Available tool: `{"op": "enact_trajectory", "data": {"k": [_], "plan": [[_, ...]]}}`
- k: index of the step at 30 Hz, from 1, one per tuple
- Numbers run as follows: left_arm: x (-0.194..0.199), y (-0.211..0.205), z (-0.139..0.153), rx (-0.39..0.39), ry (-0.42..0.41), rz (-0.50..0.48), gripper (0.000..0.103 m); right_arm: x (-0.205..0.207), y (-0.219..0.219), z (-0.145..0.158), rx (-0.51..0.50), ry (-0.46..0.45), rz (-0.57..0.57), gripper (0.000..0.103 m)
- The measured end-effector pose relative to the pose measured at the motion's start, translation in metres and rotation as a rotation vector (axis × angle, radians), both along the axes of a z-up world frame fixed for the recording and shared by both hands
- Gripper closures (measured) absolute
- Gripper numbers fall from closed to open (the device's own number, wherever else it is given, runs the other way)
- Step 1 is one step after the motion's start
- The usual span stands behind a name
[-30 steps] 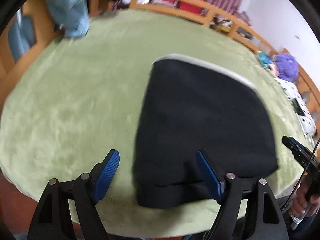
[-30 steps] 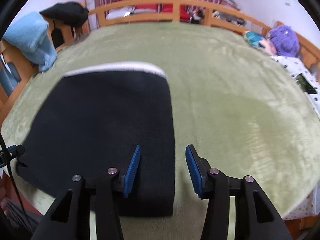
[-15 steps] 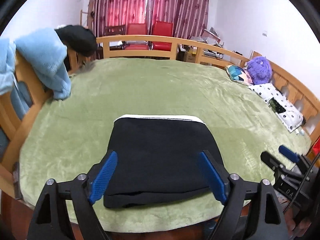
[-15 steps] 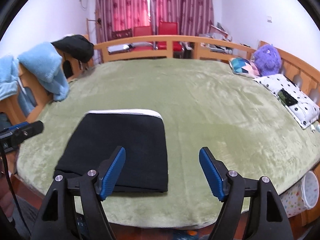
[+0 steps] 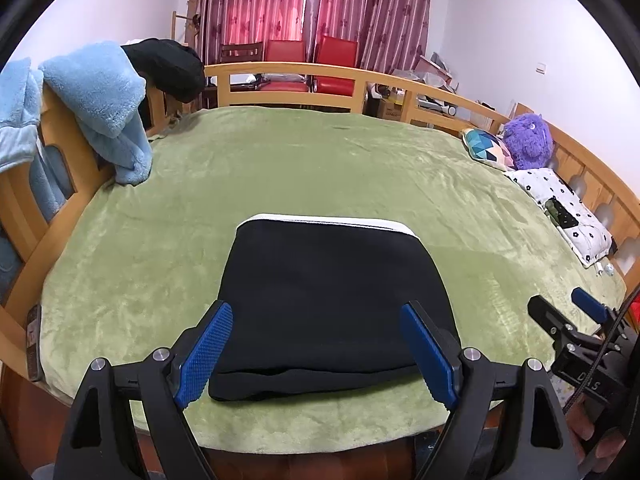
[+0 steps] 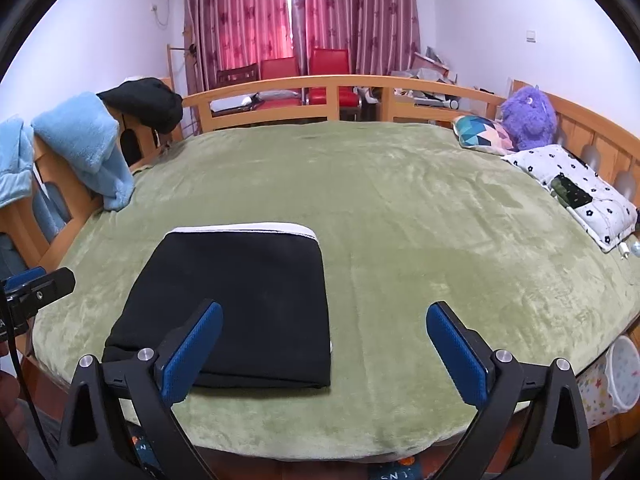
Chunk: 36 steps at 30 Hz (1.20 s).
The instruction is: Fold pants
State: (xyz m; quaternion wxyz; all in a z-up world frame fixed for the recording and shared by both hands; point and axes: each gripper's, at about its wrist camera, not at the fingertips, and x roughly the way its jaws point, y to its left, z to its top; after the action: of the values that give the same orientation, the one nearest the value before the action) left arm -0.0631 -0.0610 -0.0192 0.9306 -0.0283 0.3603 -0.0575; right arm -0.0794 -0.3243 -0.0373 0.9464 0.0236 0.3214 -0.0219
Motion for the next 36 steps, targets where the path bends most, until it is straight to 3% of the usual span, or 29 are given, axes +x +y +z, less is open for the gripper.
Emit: {"op": "enact_trajectory", "data": {"k": [36], "plan": [[-0.009, 0.014, 0.003, 0.005, -0.012, 0.045, 0.017, 0.000, 0.003, 0.003, 0.018, -0.004, 0.010, 0.002]]}}
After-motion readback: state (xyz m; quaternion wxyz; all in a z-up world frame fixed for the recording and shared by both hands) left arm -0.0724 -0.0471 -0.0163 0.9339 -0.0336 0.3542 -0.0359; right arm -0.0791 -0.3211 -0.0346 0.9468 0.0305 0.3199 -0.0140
